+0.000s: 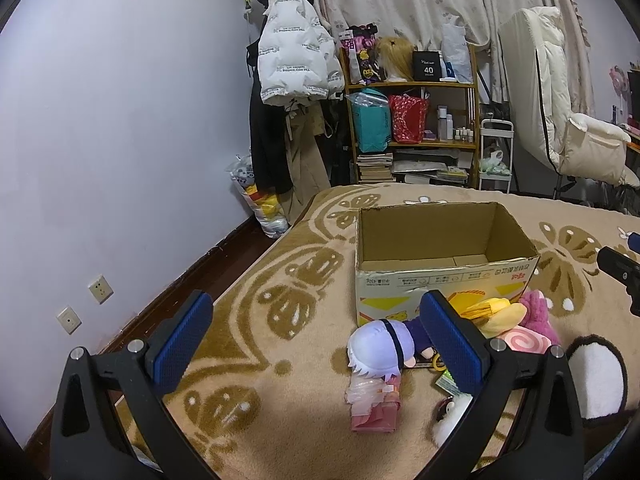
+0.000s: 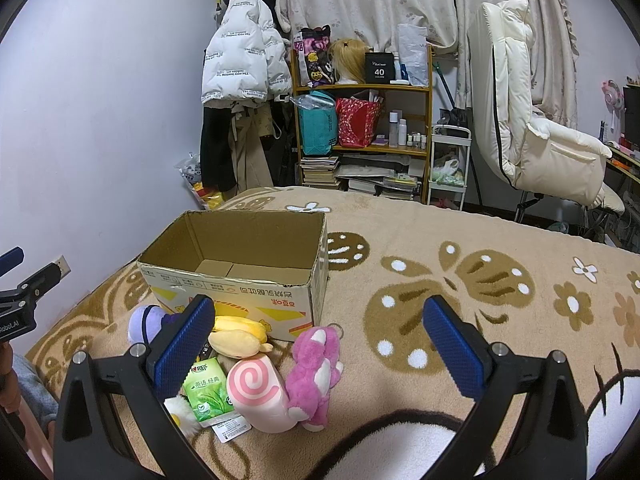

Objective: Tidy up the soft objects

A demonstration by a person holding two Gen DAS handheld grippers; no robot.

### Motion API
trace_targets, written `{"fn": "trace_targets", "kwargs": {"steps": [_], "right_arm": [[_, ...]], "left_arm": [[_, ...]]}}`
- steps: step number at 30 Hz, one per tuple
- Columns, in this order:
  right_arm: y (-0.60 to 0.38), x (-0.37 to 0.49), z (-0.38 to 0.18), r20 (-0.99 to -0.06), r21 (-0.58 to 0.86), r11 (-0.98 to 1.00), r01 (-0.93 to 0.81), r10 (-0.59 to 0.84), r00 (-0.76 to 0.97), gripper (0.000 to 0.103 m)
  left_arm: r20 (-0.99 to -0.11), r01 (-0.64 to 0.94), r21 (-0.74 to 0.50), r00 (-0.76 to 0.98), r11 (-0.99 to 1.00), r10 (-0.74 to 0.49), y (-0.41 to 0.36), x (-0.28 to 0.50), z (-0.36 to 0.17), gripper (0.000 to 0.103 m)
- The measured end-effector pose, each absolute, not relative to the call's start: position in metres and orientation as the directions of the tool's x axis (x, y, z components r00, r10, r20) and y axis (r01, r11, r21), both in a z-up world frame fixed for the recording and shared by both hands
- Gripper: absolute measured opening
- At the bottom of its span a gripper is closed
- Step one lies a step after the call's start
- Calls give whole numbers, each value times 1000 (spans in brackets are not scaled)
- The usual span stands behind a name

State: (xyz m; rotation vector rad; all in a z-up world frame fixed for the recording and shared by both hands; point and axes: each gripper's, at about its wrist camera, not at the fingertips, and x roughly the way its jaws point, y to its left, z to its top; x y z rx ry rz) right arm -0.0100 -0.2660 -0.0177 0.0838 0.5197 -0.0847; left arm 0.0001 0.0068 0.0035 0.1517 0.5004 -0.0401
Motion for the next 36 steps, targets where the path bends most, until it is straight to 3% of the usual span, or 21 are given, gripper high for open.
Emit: {"fn": "trace_targets", "kwargs": {"steps": [36], "right_arm": [[-266, -9, -18, -499, 58, 993, 102, -60, 865, 103]], "left_arm": [[-480, 72, 149, 877, 986, 8, 7, 0, -1, 102]]}}
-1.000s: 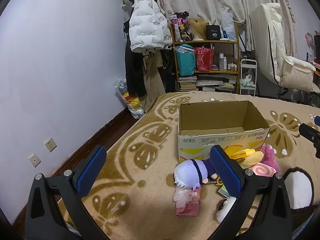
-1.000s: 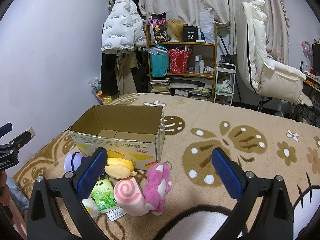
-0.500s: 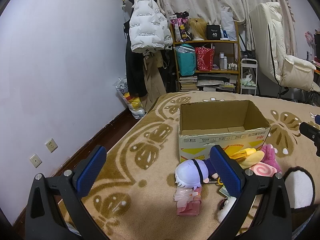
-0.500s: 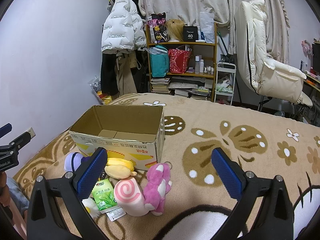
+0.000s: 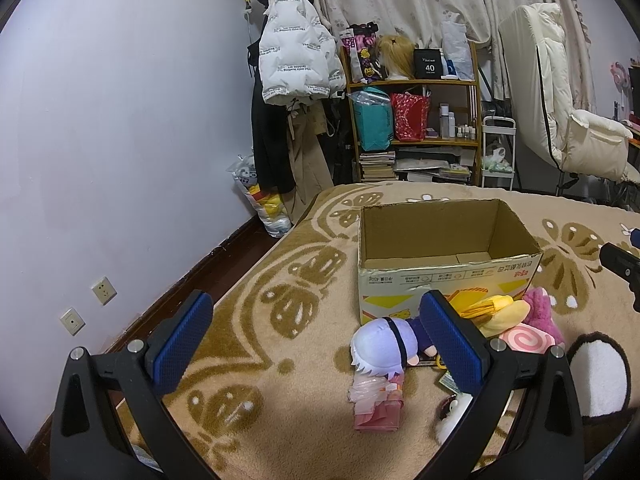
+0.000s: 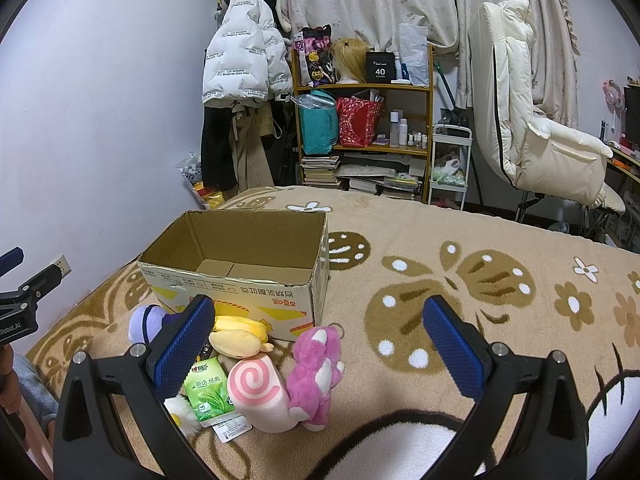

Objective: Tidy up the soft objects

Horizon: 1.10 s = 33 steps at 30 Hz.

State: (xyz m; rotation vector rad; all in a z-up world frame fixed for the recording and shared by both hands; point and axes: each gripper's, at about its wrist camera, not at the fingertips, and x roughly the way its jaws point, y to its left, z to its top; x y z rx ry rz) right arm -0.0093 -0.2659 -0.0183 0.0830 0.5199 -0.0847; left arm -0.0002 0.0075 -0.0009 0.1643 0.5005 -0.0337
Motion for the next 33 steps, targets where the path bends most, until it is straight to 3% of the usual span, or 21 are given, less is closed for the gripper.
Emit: {"fn": "trace_targets", "kwargs": {"steps": [33], "right_arm": [[-265, -9, -19, -500, 57, 993, 102, -60, 864, 103]], "left_arm": [[-487, 70, 162, 873, 984, 18, 8, 1, -4, 102]]}}
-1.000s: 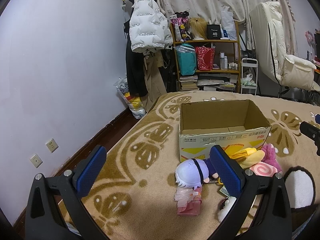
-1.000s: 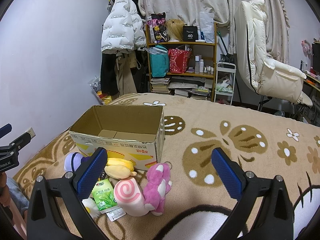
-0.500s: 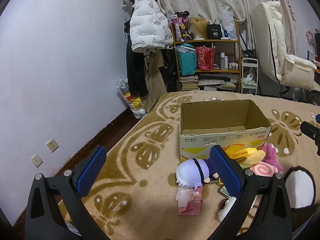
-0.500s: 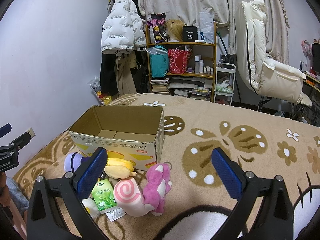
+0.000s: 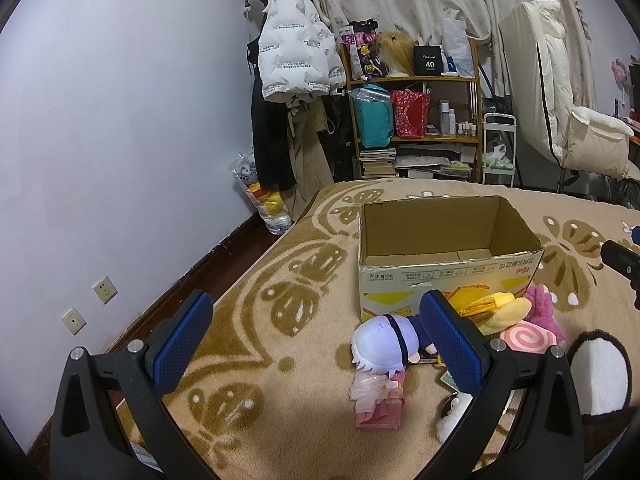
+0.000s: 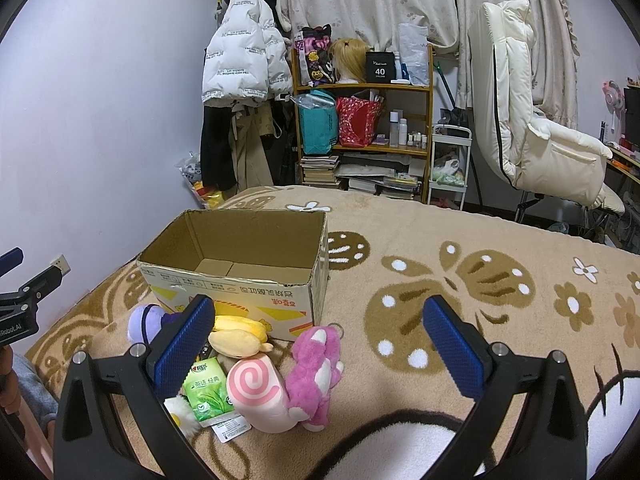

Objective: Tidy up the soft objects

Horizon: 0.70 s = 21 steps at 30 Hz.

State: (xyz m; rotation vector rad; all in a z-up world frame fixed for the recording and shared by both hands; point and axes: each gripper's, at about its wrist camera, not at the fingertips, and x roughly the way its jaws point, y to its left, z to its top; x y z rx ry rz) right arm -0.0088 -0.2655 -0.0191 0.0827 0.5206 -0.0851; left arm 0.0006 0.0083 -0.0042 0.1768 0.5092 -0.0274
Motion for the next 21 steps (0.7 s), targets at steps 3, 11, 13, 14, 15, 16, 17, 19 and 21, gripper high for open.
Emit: {"fn": "trace_targets", "kwargs": {"steps": [3, 11, 13, 14, 15, 16, 17, 19, 21], "right_arm": [[-266, -8, -19, -500, 58, 993, 101, -59, 864, 103], [-267, -3, -21, -512, 66, 994, 92, -45, 858, 103], [-268, 0, -25, -518, 68, 993, 92, -44, 854, 103], [-268, 3, -25, -523, 69, 993, 91, -42, 851, 103], [-270, 8, -27, -526, 73, 993, 89, -37, 850, 103], [-271, 10, -28, -531, 79, 993, 84, -30, 847, 103], [-271, 13, -31, -538, 87, 993, 77, -19, 843, 103], [-268, 17, -32, -546, 90, 994, 69, -9, 838, 103], [-267, 23, -34, -556, 86, 995, 55, 2, 831, 103]], "left_arm": [[-510, 82, 159, 860, 984, 11, 8, 3, -5, 102], [-549, 100, 173, 835, 980, 12, -3, 14, -6, 102], [-563, 105, 168, 827, 980, 7, -3, 18, -6, 102], [-570, 107, 167, 822, 980, 8, -4, 21, -7, 102], [-577, 105, 168, 817, 980, 12, -4, 23, -8, 102], [-583, 104, 172, 812, 980, 17, -4, 26, -9, 102], [-588, 105, 173, 809, 979, 17, -4, 28, -10, 102], [-603, 105, 172, 798, 979, 20, -3, 33, -12, 102], [-614, 99, 170, 789, 980, 27, -1, 38, -15, 102]]}}
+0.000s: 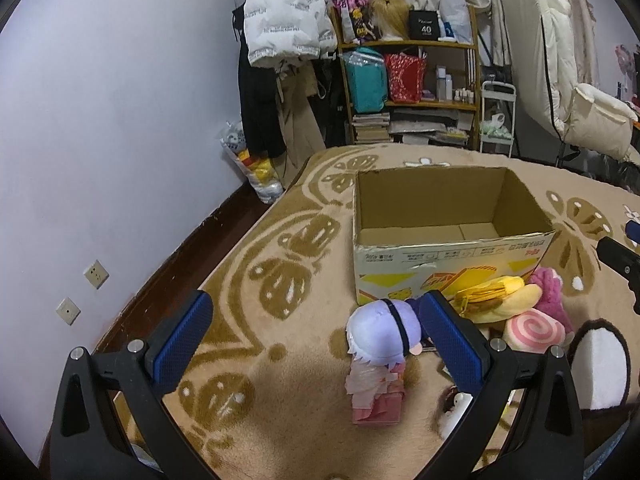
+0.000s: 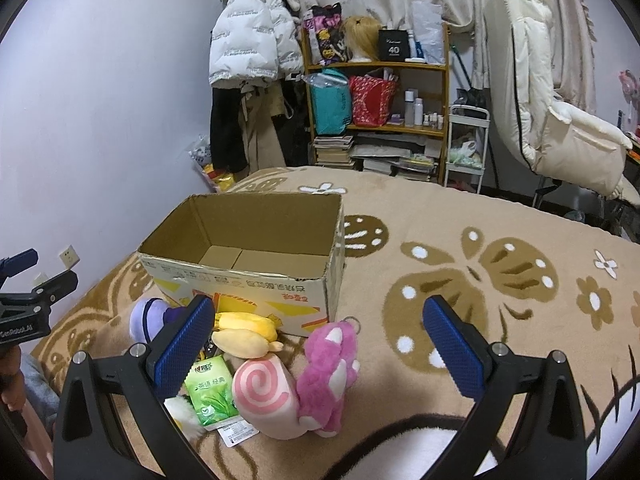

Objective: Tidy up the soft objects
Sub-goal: 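Grasp the white-haired doll with the left tool while the right tool grasps the pink plush bear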

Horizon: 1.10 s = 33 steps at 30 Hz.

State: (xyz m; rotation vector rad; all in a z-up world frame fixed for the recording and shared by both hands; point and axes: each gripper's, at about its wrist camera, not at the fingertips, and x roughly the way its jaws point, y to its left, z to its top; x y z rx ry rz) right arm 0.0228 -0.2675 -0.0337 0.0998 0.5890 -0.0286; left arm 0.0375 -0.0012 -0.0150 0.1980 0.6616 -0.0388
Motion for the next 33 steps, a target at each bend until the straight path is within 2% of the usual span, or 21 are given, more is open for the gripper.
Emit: {"fn": "trace_targets", "kwargs": {"steps": [7, 18, 29, 31, 33], "right_arm": [[-263, 35, -41, -596, 73, 997, 18, 29, 803, 103], [-260, 68, -67, -687, 99, 995, -3, 71, 723, 103], [-269, 89, -93, -745, 142, 989, 28, 88, 661, 103], [-271, 91, -95, -752, 151, 988, 38, 90, 653, 102], [-274, 92, -98, -762, 154, 986, 59, 81, 643, 94]], "left_arm": [[-689, 97, 120, 725, 988, 12, 2, 64, -27, 102], [-780, 114, 106, 626, 988, 11, -4, 91, -60, 102], [-809, 156, 97, 588, 983, -14, -23, 108, -75, 102], [-814, 159, 95, 581, 983, -15, -26, 111, -79, 102], [-819, 159, 95, 574, 983, -14, -28, 114, -82, 102]]}}
